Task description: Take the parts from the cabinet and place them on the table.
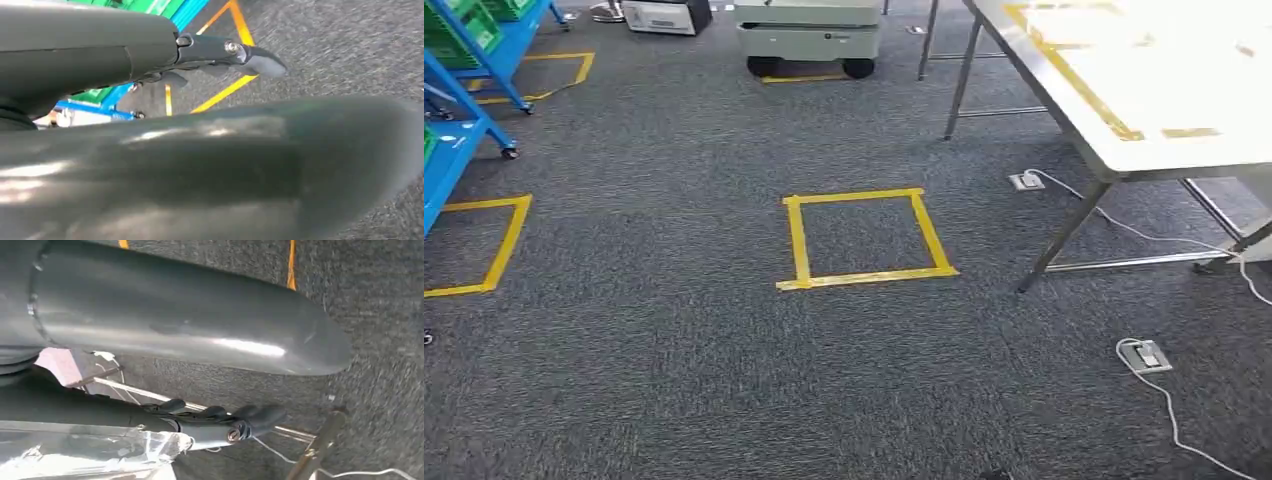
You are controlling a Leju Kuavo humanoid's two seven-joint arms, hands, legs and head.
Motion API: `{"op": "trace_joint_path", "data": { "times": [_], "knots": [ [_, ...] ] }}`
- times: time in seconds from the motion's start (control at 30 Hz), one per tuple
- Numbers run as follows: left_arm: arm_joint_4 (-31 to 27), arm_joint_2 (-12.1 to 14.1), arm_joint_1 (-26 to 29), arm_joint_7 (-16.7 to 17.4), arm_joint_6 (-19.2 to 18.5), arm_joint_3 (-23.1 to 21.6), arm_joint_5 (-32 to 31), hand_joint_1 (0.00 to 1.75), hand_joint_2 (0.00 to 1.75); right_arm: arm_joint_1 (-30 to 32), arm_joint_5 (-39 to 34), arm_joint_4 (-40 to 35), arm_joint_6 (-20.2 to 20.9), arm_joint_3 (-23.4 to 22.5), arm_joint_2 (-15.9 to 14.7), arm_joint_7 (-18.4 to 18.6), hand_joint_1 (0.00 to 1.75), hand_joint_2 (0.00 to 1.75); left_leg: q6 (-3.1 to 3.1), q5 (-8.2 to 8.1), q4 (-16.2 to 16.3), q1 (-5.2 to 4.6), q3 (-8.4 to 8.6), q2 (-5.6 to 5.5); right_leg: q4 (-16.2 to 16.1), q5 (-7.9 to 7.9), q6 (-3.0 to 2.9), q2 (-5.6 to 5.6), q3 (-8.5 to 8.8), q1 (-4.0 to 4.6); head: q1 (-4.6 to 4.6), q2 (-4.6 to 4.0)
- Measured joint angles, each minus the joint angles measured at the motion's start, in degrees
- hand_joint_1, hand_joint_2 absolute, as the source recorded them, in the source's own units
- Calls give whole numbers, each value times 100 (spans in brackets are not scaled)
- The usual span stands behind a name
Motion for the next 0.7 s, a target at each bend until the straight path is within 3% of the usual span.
{"op": "trace_joint_path", "data": {
  "times": [0.03,0.07,0.1,0.13,0.17,0.2,0.3,0.33,0.37,0.4,0.43,0.47,0.5,0.53,0.57,0.6,0.63,0.67,0.7],
  "knots": [
    [0,0,9,0,-4,2,4,0,0,5,-7,2,2,-11,0,-4,0,0,0,0,1,1,6,-82,-11,93,-2,0,-36,0,-2,0],
    [0,0,17,0,-15,7,7,0,0,4,-7,5,4,-20,0,-22,0,0,-4,-1,2,5,15,-182,-288,321,-9,8,53,-6,4,0],
    [0,-7,24,0,-15,13,15,0,0,-2,-7,7,2,-26,0,-42,0,0,-13,-2,3,13,28,-276,-809,632,-14,57,273,-20,-2,0],
    [0,-15,22,0,-17,24,17,0,0,-5,-9,7,2,-44,0,-55,0,0,-33,-3,4,22,38,-354,-1339,886,-20,183,511,-41,2,0],
    [0,-17,19,0,-17,31,22,0,0,-6,-13,11,2,-53,0,-57,0,0,-70,-3,5,26,34,-432,-1738,991,-6,523,688,-82,4,0],
    [-2,-15,12,0,-17,35,22,0,0,-16,-20,24,2,-55,11,-61,0,0,-119,-31,52,-9,16,-503,-1798,978,-36,532,696,-72,2,0],
    [-2,-15,59,0,-17,72,33,0,0,-45,-22,26,4,-59,13,-68,0,0,-231,26,4,43,-41,-640,-1775,998,-143,344,740,-20,-7,0],
    [0,-11,63,0,-19,94,42,0,0,-47,-18,26,9,-61,31,-68,0,0,-255,18,30,48,-49,-667,-1824,1038,-197,255,742,-62,0,0],
    [0,-35,75,0,-26,96,42,0,0,-54,-15,26,9,-66,31,-68,0,0,-262,-93,163,21,-112,-344,-1839,1047,-223,199,750,-49,-22,0],
    [0,-37,54,0,-26,96,42,0,0,-50,-11,29,9,-66,31,-68,0,0,-277,-306,474,13,-272,-110,-1844,1046,-260,129,752,-39,-72,0],
    [0,-37,27,0,-26,101,42,0,0,-35,-13,31,11,-68,31,-68,0,0,-295,-551,945,14,-513,16,-1844,1040,-275,37,746,-22,-66,0],
    [0,-37,16,0,-26,107,44,0,0,-18,-11,33,24,-74,31,-68,0,0,-305,-755,1439,15,-761,73,-1843,1032,-287,-59,743,-12,-70,0],
    [0,-37,18,0,-31,111,48,0,0,-11,-13,33,35,-83,31,-66,0,0,-311,-850,1789,20,-938,93,-1843,1023,-297,-152,742,-8,-66,0],
    [0,-39,34,0,-35,118,48,0,0,-14,-13,33,46,-90,31,-66,0,0,-313,-801,1843,25,-976,98,-1843,1018,-296,-226,744,-7,-70,0],
    [0,-39,43,0,-35,124,50,0,0,-19,-13,35,50,-94,31,-68,0,0,-316,-626,1650,28,-878,111,-1843,1005,-293,-305,748,-8,-70,0],
    [0,-37,44,0,-35,127,59,0,0,-24,-13,35,52,-96,33,-68,0,0,-316,-386,1236,34,-661,152,-1843,998,-290,-379,752,-9,-68,0],
    [0,-33,41,0,-35,129,61,0,0,-26,-11,35,52,-98,35,-68,0,0,-314,-159,700,34,-361,279,-1843,984,-268,-449,748,-13,-70,0],
    [0,-33,29,0,-35,129,63,0,0,-29,-11,35,52,-101,35,-68,0,0,-312,-60,263,28,-85,572,-1837,968,-241,-503,828,6,-72,0],
    [0,-35,-9,0,-35,129,63,0,0,-13,-11,35,55,-103,33,-72,0,0,-314,-74,34,17,17,714,-1783,905,-183,-571,747,60,-92,0]
  ]
}}
